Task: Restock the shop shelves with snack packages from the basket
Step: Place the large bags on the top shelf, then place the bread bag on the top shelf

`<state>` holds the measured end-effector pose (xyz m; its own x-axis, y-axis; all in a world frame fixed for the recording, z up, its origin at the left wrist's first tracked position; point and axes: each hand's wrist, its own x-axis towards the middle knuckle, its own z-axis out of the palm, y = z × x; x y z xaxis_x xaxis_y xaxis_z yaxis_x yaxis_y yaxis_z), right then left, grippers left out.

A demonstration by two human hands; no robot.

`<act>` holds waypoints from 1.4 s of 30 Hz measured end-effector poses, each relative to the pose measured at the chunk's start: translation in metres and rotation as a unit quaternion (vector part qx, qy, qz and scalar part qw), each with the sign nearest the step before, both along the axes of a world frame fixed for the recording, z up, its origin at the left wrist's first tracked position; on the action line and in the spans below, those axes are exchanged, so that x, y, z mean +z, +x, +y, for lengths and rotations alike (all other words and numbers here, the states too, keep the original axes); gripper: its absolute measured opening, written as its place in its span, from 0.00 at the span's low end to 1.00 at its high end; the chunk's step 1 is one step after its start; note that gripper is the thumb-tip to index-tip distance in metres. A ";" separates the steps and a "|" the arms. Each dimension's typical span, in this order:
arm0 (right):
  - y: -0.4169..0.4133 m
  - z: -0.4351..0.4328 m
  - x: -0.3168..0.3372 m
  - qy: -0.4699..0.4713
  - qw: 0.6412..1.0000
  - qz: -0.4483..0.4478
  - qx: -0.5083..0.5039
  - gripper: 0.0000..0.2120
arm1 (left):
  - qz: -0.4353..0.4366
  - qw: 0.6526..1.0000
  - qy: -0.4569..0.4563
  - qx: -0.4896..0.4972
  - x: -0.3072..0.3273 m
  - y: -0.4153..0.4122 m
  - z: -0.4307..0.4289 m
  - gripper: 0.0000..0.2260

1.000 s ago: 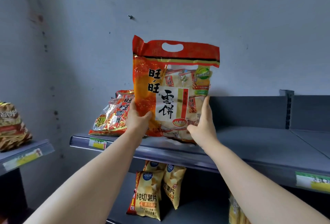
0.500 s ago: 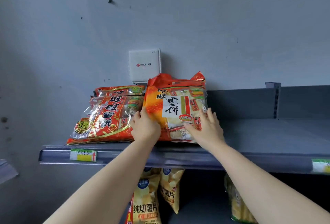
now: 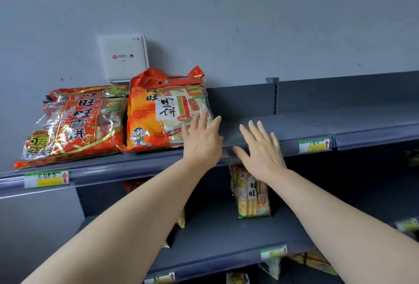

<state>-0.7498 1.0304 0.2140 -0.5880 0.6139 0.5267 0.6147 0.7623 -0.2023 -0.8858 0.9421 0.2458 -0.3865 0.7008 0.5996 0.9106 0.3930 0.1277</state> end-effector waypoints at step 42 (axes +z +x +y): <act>0.572 0.184 -0.297 -0.424 0.814 -0.293 -0.268 0.28 | -0.405 0.803 -0.433 0.054 -0.374 0.453 0.225 0.27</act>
<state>-0.1778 1.2143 -0.0834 -0.1144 0.8619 -0.4939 0.9933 0.0925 -0.0687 -0.4331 1.1670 -0.1284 -0.4908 0.6555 -0.5739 0.6214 0.7251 0.2967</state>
